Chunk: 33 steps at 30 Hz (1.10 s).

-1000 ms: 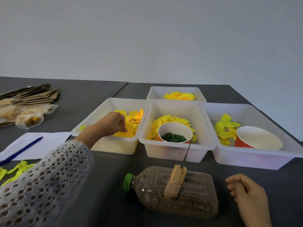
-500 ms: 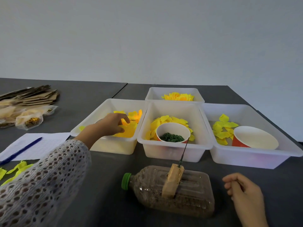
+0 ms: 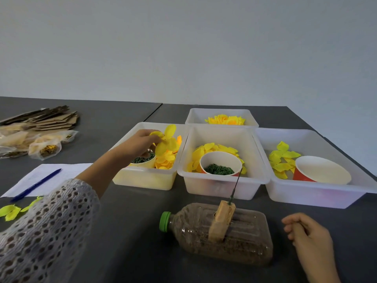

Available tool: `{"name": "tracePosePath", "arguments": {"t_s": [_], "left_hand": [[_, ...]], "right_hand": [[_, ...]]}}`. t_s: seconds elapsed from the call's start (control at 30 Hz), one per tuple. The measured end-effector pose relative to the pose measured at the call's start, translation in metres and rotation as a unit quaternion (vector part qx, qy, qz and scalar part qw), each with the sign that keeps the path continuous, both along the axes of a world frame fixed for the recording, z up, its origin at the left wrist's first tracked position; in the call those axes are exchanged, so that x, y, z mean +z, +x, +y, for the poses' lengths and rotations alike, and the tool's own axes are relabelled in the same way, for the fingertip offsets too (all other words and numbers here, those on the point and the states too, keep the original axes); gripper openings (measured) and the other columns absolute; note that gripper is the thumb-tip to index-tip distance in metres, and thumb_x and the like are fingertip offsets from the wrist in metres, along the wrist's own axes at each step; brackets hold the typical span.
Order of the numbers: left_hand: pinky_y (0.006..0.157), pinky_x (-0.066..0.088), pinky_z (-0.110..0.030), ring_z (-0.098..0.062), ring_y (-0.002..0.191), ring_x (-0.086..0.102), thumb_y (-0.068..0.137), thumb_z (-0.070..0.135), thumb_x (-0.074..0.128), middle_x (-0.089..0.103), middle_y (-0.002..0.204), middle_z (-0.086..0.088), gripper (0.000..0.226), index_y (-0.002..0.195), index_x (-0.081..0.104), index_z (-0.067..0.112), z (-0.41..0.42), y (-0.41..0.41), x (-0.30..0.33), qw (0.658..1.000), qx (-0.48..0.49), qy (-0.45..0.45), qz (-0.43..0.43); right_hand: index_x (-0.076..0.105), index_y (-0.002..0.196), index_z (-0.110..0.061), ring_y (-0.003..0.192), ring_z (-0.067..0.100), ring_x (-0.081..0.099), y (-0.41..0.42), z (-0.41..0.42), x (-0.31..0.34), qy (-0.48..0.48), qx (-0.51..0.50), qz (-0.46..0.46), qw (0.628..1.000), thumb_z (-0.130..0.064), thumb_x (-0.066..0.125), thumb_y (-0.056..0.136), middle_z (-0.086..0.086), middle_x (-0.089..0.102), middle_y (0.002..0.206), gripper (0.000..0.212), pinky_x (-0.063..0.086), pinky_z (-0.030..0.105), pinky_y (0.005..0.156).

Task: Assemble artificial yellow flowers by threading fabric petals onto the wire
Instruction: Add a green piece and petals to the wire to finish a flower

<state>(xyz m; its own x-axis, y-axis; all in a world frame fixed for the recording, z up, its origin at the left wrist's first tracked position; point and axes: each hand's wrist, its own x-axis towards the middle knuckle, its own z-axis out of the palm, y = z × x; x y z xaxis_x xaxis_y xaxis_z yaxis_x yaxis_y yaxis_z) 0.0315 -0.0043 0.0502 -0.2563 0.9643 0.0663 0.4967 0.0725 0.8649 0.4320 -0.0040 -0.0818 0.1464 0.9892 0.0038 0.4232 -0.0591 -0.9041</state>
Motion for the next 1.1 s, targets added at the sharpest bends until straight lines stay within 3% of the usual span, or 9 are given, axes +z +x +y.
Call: {"name": "tracePosePath", "arguments": {"t_s": [0.13,0.27,0.4,0.53,0.63,0.7,0.83,0.9,1.1], "left_hand": [[0.058,0.042,-0.023,-0.01,0.063,0.052,0.1,0.021,0.051,0.059,0.071,0.003,0.021,0.083,0.064,0.018,-0.012,0.031,0.004,0.992,-0.037,0.041,-0.112],[0.056,0.039,-0.023,-0.012,0.069,0.047,0.096,0.02,0.06,0.058,0.078,-0.002,0.017,0.083,0.071,0.019,-0.019,0.068,0.006,0.985,-0.077,0.091,-0.127],[0.06,0.039,-0.019,-0.011,0.066,0.045,0.087,0.017,0.071,0.05,0.071,-0.008,0.019,0.081,0.065,0.0,-0.023,0.106,0.005,0.972,-0.111,0.208,-0.029],[0.06,0.044,-0.026,-0.01,0.07,0.056,0.085,0.02,0.068,0.059,0.076,-0.003,0.008,0.082,0.068,0.012,-0.026,0.137,0.004,0.944,-0.12,0.277,0.132],[0.062,0.04,-0.012,-0.008,0.069,0.055,0.086,0.01,0.069,0.054,0.078,0.005,0.005,0.087,0.069,0.015,-0.03,0.151,0.006,0.909,-0.166,0.306,0.227],[0.063,0.037,-0.009,-0.007,0.068,0.053,0.087,0.006,0.069,0.052,0.082,0.005,0.011,0.094,0.071,0.015,-0.032,0.155,0.006,0.899,-0.182,0.308,0.25],[0.066,0.049,-0.037,-0.018,0.072,0.056,0.089,0.005,0.066,0.054,0.088,0.002,0.014,0.099,0.072,0.013,-0.037,0.158,0.007,0.888,-0.194,0.3,0.288],[0.066,0.05,-0.042,-0.019,0.074,0.055,0.089,0.005,0.064,0.052,0.091,0.005,0.018,0.103,0.072,0.013,-0.039,0.158,0.008,0.882,-0.194,0.295,0.313],[0.058,0.045,-0.033,-0.015,0.074,0.05,0.087,0.003,0.065,0.058,0.093,-0.002,0.022,0.104,0.073,0.014,-0.046,0.157,0.011,0.853,-0.19,0.316,0.37]], "right_hand": [[0.066,0.078,-0.014,0.076,0.025,0.061,0.0,-0.001,-0.002,0.01,0.003,0.0,1.0,0.002,0.048,0.093,0.009,0.065,0.078,0.028,0.045,0.034,0.066],[0.066,0.079,-0.014,0.075,0.024,0.061,-0.002,-0.006,-0.003,0.022,0.009,0.016,1.0,0.001,0.049,0.092,0.008,0.065,0.077,0.027,0.044,0.032,0.064],[0.066,0.079,-0.014,0.075,0.022,0.062,-0.001,-0.009,-0.004,0.033,0.007,0.023,0.999,0.001,0.05,0.092,0.005,0.065,0.077,0.026,0.044,0.028,0.064],[0.066,0.078,-0.016,0.074,0.02,0.062,0.0,-0.009,-0.009,0.028,0.003,0.02,0.999,0.001,0.05,0.091,0.004,0.064,0.076,0.027,0.044,0.028,0.064],[0.066,0.077,-0.017,0.074,0.018,0.062,-0.001,-0.007,-0.009,0.03,0.005,0.005,1.0,0.0,0.051,0.092,0.001,0.064,0.075,0.027,0.043,0.025,0.063],[0.066,0.076,-0.018,0.073,0.016,0.062,0.0,-0.007,-0.01,0.034,0.006,-0.002,0.999,0.0,0.051,0.092,0.0,0.064,0.074,0.027,0.042,0.024,0.063],[0.066,0.077,-0.018,0.073,0.014,0.062,0.001,-0.007,-0.01,0.039,0.005,-0.001,0.999,-0.001,0.051,0.092,0.0,0.064,0.075,0.027,0.042,0.023,0.063],[0.066,0.076,-0.018,0.072,0.015,0.061,0.001,-0.007,-0.01,0.043,0.006,-0.001,0.999,0.0,0.051,0.092,0.0,0.064,0.074,0.028,0.042,0.023,0.063],[0.066,0.075,-0.017,0.071,0.016,0.061,-0.001,-0.008,-0.008,0.058,0.004,-0.004,0.998,0.002,0.05,0.091,0.002,0.063,0.072,0.029,0.043,0.024,0.062]]}}
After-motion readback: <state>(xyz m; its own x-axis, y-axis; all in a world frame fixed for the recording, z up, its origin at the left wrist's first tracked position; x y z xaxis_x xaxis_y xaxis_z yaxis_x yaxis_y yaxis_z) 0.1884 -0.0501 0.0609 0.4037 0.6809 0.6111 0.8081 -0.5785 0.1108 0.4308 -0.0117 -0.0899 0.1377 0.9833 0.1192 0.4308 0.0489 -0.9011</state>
